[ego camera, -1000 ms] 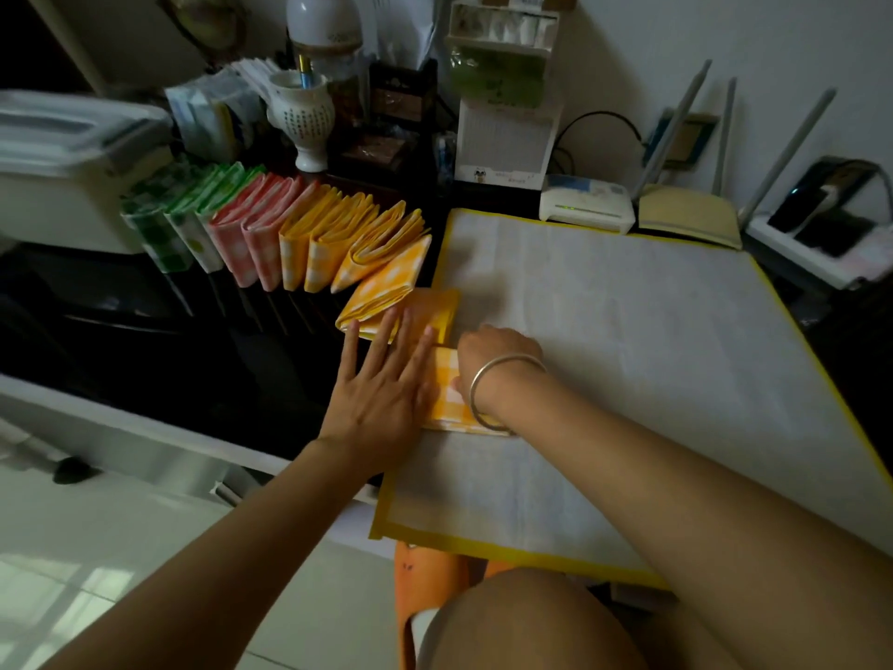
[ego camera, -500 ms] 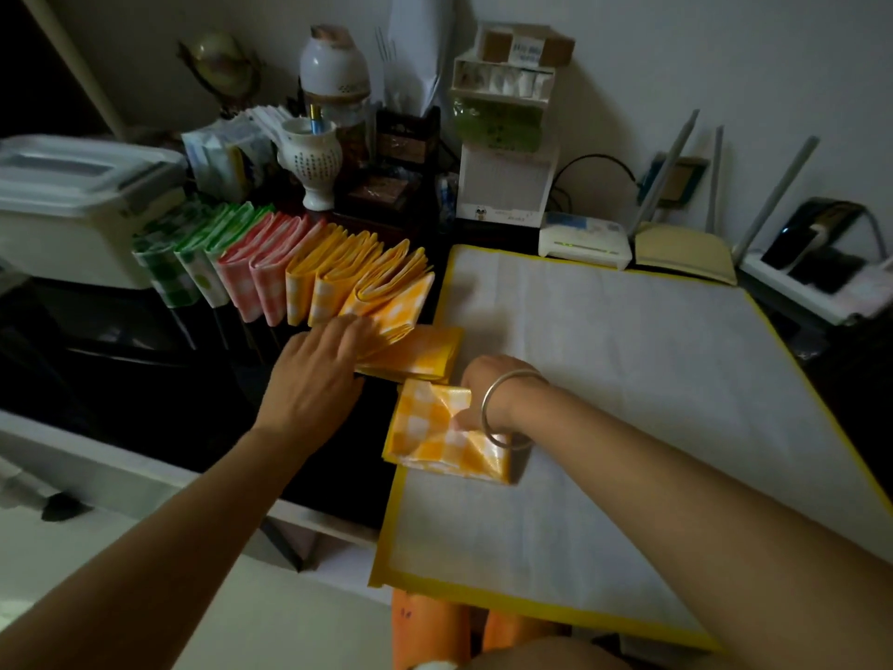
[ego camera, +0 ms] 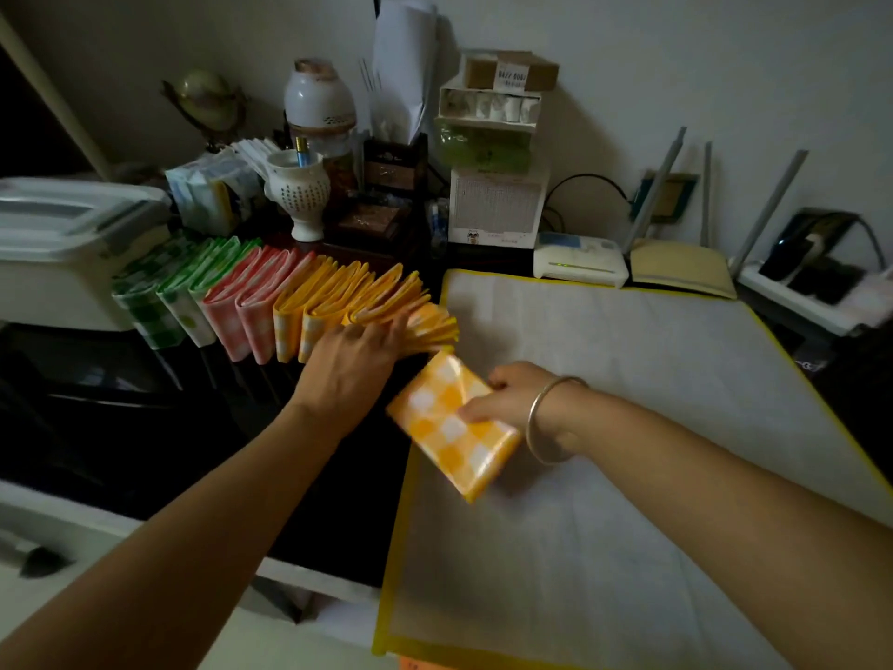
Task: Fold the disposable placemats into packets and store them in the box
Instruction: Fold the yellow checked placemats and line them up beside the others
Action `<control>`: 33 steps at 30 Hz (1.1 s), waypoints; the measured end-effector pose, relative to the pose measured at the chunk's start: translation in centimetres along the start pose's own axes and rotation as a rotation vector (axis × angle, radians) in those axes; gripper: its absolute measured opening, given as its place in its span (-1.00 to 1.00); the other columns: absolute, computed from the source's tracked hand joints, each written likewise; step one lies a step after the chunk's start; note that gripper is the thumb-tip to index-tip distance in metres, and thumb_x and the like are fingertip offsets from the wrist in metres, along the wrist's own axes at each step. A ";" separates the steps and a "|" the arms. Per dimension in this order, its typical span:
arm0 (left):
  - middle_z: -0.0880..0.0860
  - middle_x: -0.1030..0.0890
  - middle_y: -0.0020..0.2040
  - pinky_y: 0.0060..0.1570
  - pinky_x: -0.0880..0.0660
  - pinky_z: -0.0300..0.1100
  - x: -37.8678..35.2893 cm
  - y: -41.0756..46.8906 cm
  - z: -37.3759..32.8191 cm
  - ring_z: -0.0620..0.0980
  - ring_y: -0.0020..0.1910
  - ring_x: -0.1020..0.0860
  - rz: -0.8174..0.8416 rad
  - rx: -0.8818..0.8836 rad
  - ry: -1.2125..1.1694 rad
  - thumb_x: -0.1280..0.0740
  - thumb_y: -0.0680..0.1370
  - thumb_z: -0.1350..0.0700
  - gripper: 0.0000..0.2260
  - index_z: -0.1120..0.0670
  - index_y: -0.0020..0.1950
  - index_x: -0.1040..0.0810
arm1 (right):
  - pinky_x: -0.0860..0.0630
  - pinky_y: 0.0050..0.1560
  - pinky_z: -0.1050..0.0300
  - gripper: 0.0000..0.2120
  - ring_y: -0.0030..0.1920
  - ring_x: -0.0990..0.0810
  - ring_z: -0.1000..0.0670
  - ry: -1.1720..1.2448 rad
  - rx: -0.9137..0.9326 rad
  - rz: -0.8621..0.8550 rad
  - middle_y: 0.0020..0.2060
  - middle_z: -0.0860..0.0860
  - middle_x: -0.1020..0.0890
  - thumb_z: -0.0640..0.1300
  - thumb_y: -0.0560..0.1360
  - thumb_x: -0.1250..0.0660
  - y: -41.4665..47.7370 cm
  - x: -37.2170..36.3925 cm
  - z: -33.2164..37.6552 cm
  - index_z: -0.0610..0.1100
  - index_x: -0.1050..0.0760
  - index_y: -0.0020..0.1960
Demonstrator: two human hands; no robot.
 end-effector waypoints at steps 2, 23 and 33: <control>0.18 -0.56 -0.37 -0.53 -0.33 -0.14 1.1 1.1 0.0 0.18 -0.47 -0.52 0.003 0.089 -0.009 -0.44 0.40 0.29 -0.51 0.31 0.32 -0.48 | -0.56 0.11 -0.08 -0.62 -0.02 -0.63 -0.15 0.212 -0.110 -0.059 -0.03 -0.13 -0.65 0.02 0.37 -0.45 0.8 0.1 -0.4 -0.19 -0.54 0.07; 0.11 -0.55 0.25 -0.10 -0.49 -0.06 0.6 -1.8 0.7 0.10 0.12 -0.55 -0.109 0.363 -0.578 -0.29 0.60 0.03 -0.58 0.08 0.43 -0.31 | -0.25 0.36 -0.06 -0.43 0.40 -0.33 -0.20 0.538 -0.123 -0.269 0.44 -0.14 -0.32 0.17 0.63 -0.01 8.5 -1.6 8.7 -0.11 -0.11 0.52; -0.04 -0.52 -0.02 -0.23 -0.56 -0.02 -0.1 -2.9 2.8 -0.06 -0.16 -0.52 -0.321 0.625 -0.665 -0.45 0.49 0.18 -0.84 0.02 -0.02 -0.50 | -0.54 0.12 -0.21 -0.53 0.14 -0.54 -0.21 0.699 -0.057 -0.264 0.16 -0.08 -0.47 0.03 0.46 -0.39 10.4 -1.4 7.9 -0.01 -0.17 0.17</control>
Point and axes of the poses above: each hand's wrist, its own y-axis towards the middle knuckle, its own x-axis out of the back of the hand, z = x × y, the point moved 2 cm from there along y, towards the middle knuckle
